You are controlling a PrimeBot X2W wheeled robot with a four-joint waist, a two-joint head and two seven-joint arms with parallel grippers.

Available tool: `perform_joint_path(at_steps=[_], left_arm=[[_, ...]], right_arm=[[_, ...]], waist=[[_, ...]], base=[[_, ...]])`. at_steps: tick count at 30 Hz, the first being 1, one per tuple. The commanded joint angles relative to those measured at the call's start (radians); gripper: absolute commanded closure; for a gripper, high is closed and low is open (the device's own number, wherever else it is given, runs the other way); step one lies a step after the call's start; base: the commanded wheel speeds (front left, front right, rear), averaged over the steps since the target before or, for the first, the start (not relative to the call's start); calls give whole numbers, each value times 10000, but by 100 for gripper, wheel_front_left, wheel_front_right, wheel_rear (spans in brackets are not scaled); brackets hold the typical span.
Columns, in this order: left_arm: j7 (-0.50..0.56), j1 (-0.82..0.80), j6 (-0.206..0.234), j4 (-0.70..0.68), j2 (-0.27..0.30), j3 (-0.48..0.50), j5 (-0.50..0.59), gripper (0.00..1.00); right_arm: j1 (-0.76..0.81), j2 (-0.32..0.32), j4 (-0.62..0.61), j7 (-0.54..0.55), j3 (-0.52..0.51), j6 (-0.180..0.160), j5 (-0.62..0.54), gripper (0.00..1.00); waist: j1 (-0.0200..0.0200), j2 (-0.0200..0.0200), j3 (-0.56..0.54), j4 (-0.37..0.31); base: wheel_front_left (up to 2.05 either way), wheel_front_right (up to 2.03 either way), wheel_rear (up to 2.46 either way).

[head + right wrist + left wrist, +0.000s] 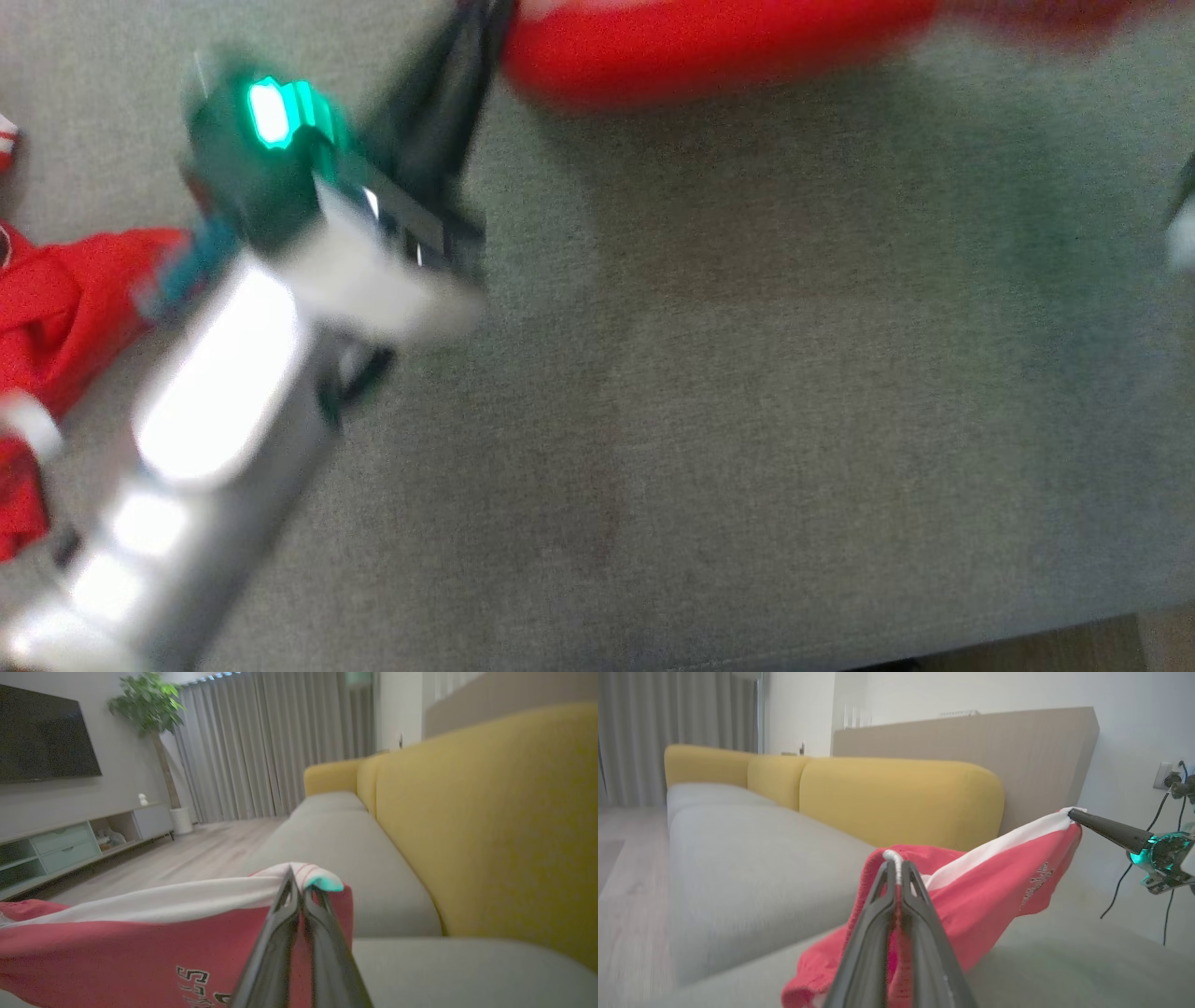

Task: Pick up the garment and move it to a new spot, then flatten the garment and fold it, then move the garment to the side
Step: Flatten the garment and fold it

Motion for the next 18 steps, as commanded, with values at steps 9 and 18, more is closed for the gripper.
perform_joint_path(at_steps=[9, 18], left_arm=[[-39, 4246, 15, -634, -4, 852, 1244, 100], [-39, 6789, 15, -746, 91, 873, 1832, 100]], right_arm=[[4862, 733, -1706, 472, -564, -6, 324, 100], [8663, 1017, -3820, 1264, -1289, -6, 989, 100]], waist=[[1, -1, -1196, -241], [1, -1, -2026, -96]], base=[[0, 0, 0], [0, 0, 0]])
